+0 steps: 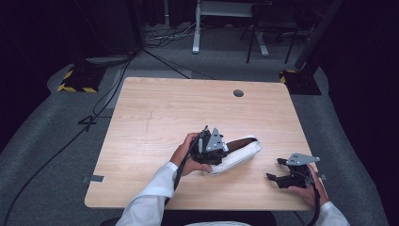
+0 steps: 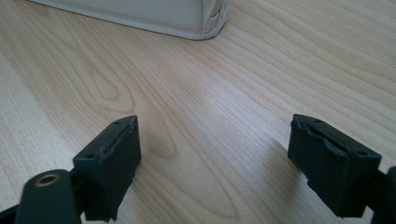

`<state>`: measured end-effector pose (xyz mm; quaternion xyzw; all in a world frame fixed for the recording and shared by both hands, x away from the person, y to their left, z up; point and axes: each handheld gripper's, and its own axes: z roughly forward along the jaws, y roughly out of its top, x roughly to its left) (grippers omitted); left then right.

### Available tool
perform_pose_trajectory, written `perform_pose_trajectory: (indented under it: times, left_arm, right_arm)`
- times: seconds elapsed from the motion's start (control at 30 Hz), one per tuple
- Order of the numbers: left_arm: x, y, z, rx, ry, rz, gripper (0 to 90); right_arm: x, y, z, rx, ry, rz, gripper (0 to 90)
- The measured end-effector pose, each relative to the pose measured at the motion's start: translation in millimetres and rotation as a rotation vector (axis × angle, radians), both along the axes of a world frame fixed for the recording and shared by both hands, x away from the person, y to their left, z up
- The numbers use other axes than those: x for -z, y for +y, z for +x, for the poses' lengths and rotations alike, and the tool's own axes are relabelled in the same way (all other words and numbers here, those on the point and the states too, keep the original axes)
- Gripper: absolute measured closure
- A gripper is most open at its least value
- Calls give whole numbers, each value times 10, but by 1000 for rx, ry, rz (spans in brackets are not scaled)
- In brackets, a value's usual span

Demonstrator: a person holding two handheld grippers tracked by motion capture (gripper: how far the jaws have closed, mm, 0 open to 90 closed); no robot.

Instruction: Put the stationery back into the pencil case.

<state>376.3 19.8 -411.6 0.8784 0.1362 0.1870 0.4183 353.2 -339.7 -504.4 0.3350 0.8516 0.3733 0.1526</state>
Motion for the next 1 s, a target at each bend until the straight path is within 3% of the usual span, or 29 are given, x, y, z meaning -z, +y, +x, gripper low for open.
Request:
perform_pose_trajectory:
  times: [0.2,0.37,0.47,1.0]
  left_arm:
    - [1,14,16,-14,2,7,392]
    - [-5,23,22,-16,41,-11,311]
    - [3,18,21,-15,49,-12,308]
    - [-52,146,11,-42,41,-39,264]
  right_arm:
    - [0,0,0,0,0,0,176]
    - [0,0,-1,0,1,1,176]
    - [0,0,0,0,0,0,176]
    - [0,0,0,0,0,0,176]
